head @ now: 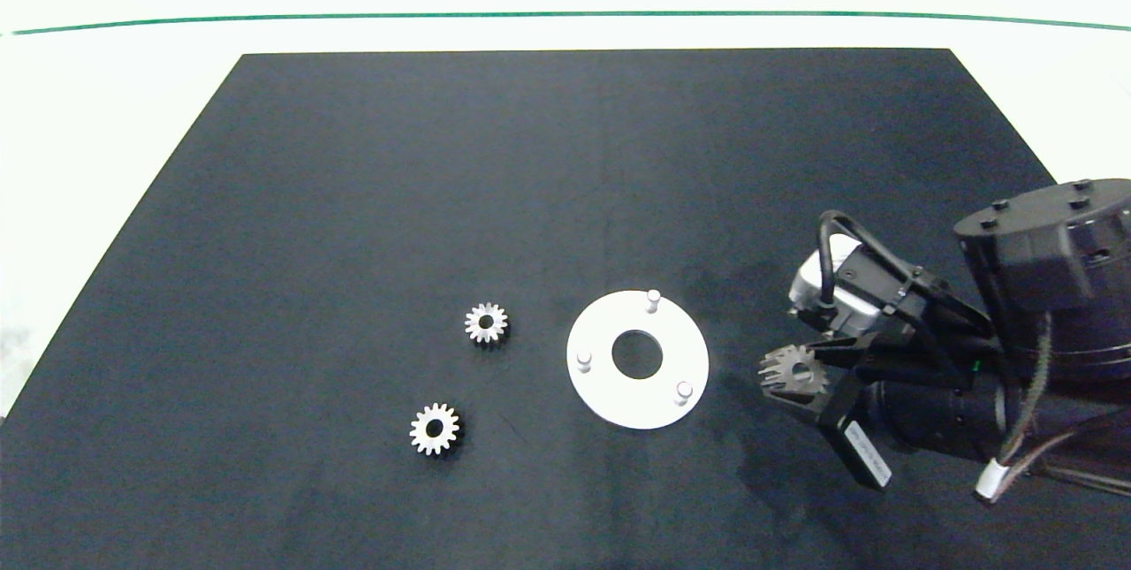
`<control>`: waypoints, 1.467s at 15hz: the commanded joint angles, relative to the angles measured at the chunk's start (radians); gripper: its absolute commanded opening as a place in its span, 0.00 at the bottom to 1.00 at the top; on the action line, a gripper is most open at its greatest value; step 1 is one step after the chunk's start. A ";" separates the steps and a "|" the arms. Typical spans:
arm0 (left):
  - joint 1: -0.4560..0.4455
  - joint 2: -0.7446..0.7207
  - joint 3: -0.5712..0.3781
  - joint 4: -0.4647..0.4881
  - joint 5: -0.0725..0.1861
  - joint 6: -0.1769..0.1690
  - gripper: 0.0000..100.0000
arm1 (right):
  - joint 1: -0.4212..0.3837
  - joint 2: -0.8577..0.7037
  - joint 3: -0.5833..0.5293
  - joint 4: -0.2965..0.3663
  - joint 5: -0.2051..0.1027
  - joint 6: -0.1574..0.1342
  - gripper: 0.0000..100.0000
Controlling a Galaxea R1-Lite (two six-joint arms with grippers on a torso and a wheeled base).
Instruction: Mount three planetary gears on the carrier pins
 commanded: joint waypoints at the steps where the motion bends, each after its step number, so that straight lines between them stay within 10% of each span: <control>1: 0.000 0.006 0.000 0.002 -0.001 0.002 1.00 | 0.063 0.104 -0.036 0.004 -0.016 0.001 0.19; 22: -0.002 0.008 -0.019 0.002 -0.001 0.000 1.00 | 0.104 0.246 -0.177 0.008 -0.025 0.028 0.19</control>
